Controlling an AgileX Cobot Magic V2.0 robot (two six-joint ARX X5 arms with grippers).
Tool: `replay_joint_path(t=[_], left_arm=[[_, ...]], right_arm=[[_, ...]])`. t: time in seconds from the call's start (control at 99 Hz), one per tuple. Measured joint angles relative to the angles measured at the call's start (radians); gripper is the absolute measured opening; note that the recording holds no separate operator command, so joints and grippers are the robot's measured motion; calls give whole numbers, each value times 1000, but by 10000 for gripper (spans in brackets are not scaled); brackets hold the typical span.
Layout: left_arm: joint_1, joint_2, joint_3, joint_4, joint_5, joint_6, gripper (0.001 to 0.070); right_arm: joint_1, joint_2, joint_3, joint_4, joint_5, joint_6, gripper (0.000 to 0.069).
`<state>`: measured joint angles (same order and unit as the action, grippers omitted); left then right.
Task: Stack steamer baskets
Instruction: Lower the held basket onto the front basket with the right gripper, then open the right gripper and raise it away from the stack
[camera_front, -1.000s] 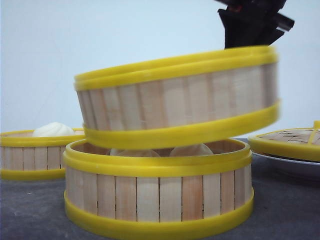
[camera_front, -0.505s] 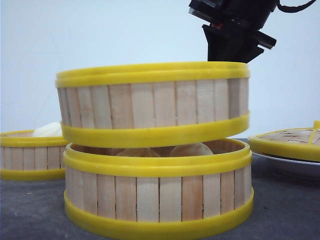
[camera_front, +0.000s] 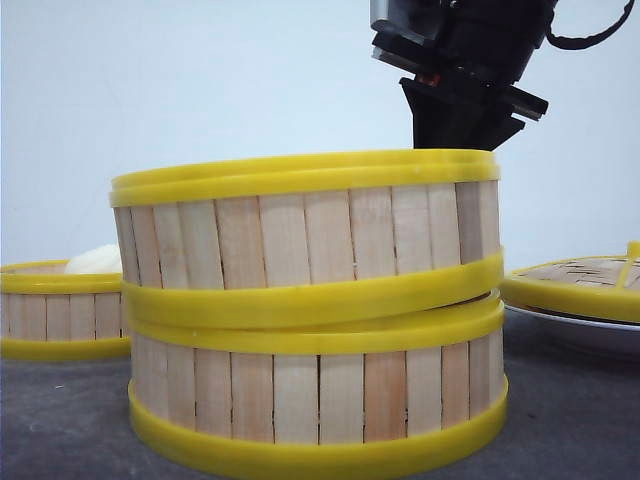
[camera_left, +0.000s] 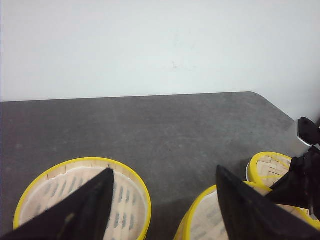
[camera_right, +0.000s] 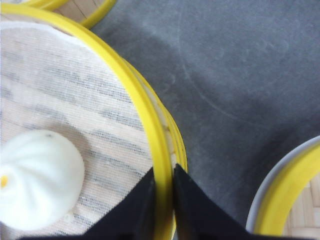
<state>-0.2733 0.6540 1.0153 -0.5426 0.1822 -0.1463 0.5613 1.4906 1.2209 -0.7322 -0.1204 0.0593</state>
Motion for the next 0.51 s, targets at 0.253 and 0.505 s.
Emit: replay_joint_path(t=[0.253, 0.505], left_arm=[[0, 0, 0, 0, 0, 0, 389], [0, 0, 0, 0, 0, 0, 389]], right_arm=[[0, 0, 0, -16, 18, 0, 31], [-6, 0, -2, -19, 20, 0, 90]])
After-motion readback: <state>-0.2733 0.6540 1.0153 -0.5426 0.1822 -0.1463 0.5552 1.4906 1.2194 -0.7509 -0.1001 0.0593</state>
